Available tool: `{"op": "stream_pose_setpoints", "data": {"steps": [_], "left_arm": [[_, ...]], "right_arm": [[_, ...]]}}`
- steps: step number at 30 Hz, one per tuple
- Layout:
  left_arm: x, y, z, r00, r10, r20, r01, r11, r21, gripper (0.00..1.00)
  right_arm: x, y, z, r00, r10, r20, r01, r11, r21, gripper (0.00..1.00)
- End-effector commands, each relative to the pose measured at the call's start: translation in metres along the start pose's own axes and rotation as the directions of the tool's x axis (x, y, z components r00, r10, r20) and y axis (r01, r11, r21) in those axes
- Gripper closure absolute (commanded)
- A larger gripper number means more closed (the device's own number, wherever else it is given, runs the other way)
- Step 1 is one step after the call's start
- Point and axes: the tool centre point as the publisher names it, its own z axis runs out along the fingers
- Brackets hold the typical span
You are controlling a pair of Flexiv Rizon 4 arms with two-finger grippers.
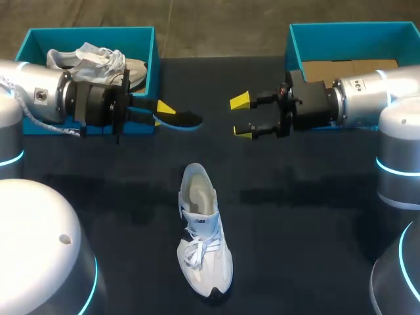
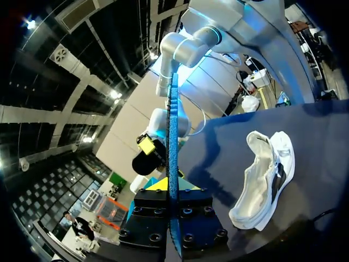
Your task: Take the shoe out of the shoebox, open the shoe tongue, remove and reinsert the insole, then place the shoe into the shoebox
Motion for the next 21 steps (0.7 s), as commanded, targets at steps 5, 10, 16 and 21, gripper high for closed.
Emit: {"op": "stream_pose_setpoints", "data": {"steps": [5,10,16,21], "left_arm": [[0.001,-0.003,-0.001,0.996,-0.089,0.011,0.089,0.996,0.010,1.00],[0.000,-0.004,-0.009,0.919,-0.392,-0.031,0.393,0.919,0.022,1.00],[0.000,-0.004,-0.017,0.795,-0.600,-0.096,0.606,0.794,0.053,1.00],[-0.002,0.001,-0.016,0.600,-0.775,-0.200,0.800,0.589,0.117,1.00]], "right_arm": [[0.000,0.000,0.002,1.000,0.000,0.001,0.000,1.000,-0.002,0.00],[0.000,0.000,0.002,1.000,0.000,0.001,0.000,1.000,-0.002,0.00],[0.000,0.000,0.002,1.000,0.000,0.001,0.000,1.000,-0.002,0.00],[0.000,0.000,0.002,1.000,0.000,0.001,0.000,1.000,-0.002,0.00]]}}
